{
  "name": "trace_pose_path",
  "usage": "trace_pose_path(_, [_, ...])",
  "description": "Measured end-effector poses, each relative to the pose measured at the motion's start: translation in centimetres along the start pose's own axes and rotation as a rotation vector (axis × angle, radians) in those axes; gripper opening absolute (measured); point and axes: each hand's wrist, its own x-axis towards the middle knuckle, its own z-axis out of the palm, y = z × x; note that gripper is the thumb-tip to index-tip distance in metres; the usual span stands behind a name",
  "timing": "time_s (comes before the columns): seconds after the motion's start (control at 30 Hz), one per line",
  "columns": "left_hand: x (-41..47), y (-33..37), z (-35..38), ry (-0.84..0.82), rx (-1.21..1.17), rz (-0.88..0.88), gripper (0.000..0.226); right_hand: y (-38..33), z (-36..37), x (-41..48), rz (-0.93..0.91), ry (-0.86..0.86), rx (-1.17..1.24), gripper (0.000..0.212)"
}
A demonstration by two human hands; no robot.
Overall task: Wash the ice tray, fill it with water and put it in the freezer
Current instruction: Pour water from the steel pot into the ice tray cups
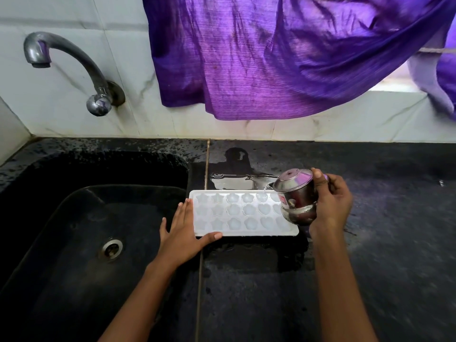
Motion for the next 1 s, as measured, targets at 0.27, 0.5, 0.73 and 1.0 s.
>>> trace_pose_path(0.27, [0.0, -0.1, 0.2, 0.015, -0.007, 0.002, 0.124, -0.3, 0.4, -0.5, 0.056, -0.021, 0.120, 0.011])
trace_pose_path(0.5, [-0.1, 0.1, 0.1, 0.028, -0.006, -0.008, 0.116, -0.3, 1.4, -0.8, 0.047, -0.058, 0.072, 0.010])
trace_pose_path(0.73, [-0.2, 0.1, 0.1, 0.034, -0.009, 0.001, 0.115, -0.2, 2.0, -1.2, 0.026, -0.102, 0.011, 0.012])
trace_pose_path(1.0, [-0.4, 0.3, 0.0, 0.054, 0.017, 0.010, 0.114, -0.3, 2.2, -1.5, 0.008, -0.124, -0.044, 0.012])
